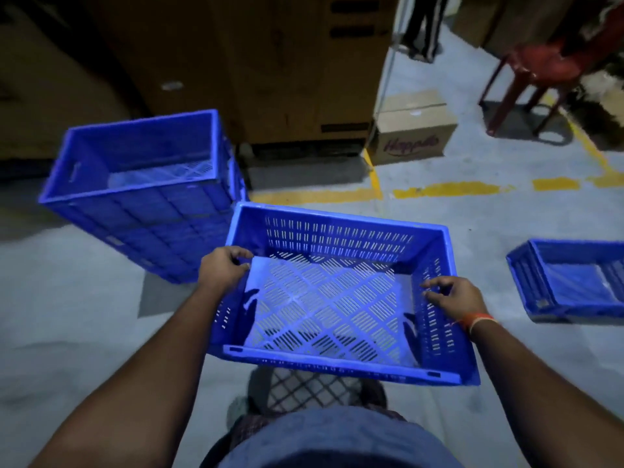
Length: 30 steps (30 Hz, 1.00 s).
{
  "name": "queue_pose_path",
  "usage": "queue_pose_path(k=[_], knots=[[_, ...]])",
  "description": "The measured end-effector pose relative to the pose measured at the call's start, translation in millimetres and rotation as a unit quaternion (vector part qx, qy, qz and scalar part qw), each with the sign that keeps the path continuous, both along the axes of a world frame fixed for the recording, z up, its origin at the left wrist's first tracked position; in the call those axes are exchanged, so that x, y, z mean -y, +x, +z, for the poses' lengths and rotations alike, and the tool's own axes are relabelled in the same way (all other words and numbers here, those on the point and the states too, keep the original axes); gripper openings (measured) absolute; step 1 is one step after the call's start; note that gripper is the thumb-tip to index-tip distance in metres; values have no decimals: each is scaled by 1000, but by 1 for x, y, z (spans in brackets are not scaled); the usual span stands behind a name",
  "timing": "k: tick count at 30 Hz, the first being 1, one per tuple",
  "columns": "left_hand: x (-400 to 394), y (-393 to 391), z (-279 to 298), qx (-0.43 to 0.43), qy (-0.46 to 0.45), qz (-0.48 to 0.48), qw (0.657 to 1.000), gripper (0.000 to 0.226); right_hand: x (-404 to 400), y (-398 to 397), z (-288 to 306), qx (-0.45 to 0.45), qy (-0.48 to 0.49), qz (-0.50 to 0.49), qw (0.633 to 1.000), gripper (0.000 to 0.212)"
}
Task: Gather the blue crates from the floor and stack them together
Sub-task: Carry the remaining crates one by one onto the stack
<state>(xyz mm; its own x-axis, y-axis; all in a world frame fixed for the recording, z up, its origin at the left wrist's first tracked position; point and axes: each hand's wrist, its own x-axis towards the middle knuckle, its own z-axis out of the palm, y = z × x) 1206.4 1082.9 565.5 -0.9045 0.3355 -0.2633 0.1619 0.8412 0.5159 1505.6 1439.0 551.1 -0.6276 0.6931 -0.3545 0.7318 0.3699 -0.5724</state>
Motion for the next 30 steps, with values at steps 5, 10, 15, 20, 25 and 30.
queue_pose_path(k=[5,10,15,20,25,30], knots=[[97,-44,21,-4,3,46,999,20,68,-74,20,-2,15,50,999,16],[198,-83,47,-17,5,89,996,21,145,-141,32,-9,24,89,996,17],[280,-116,71,-30,7,127,991,21,215,-201,50,-31,35,125,991,17],[330,-154,94,-45,29,160,986,17,256,-254,74,-41,43,143,988,14],[355,-201,123,-49,41,164,984,16,265,-317,99,-65,50,169,982,11],[360,-269,159,-73,26,172,982,10,257,-399,123,-81,52,181,979,11]])
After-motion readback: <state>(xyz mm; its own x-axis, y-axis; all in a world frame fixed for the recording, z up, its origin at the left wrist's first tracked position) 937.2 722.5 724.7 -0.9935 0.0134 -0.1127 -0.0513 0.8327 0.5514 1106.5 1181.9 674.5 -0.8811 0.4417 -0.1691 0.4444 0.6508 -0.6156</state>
